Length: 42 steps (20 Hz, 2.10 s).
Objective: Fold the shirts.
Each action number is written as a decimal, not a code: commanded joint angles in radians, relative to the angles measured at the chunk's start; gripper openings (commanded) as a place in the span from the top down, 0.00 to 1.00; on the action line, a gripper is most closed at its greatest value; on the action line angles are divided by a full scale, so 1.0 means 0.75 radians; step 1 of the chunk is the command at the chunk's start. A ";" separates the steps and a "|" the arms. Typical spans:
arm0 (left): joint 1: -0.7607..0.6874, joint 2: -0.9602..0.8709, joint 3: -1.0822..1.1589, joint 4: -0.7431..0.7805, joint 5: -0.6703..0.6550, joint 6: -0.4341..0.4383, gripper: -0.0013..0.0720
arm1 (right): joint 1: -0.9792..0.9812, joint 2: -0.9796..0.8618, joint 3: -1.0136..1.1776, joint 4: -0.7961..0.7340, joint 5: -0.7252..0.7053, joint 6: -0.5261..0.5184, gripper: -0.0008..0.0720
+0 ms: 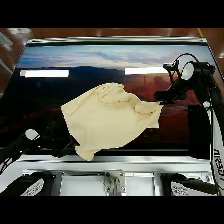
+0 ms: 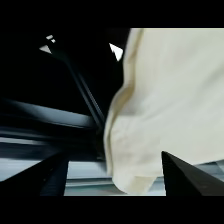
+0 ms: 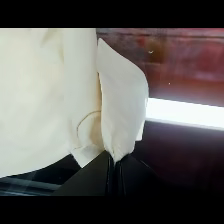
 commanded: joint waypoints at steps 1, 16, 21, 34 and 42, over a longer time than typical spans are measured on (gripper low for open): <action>-0.001 -0.103 -0.021 -0.155 0.076 0.191 0.08 | 0.002 -0.001 -0.001 0.011 -0.002 0.001 0.91; 0.062 0.273 0.411 -0.678 0.092 0.856 0.94 | 0.000 0.140 0.078 0.238 -0.154 0.078 0.91; 0.367 0.600 1.224 -0.432 0.205 0.653 0.94 | 0.000 0.546 0.266 0.231 -0.658 0.120 0.91; 0.593 0.627 1.761 -0.172 -0.373 0.413 0.94 | 0.001 1.151 0.310 -0.079 -0.902 0.130 0.91; 0.592 0.582 1.131 -0.166 -0.316 0.313 0.94 | 0.001 0.752 0.310 -0.080 -0.463 0.148 0.91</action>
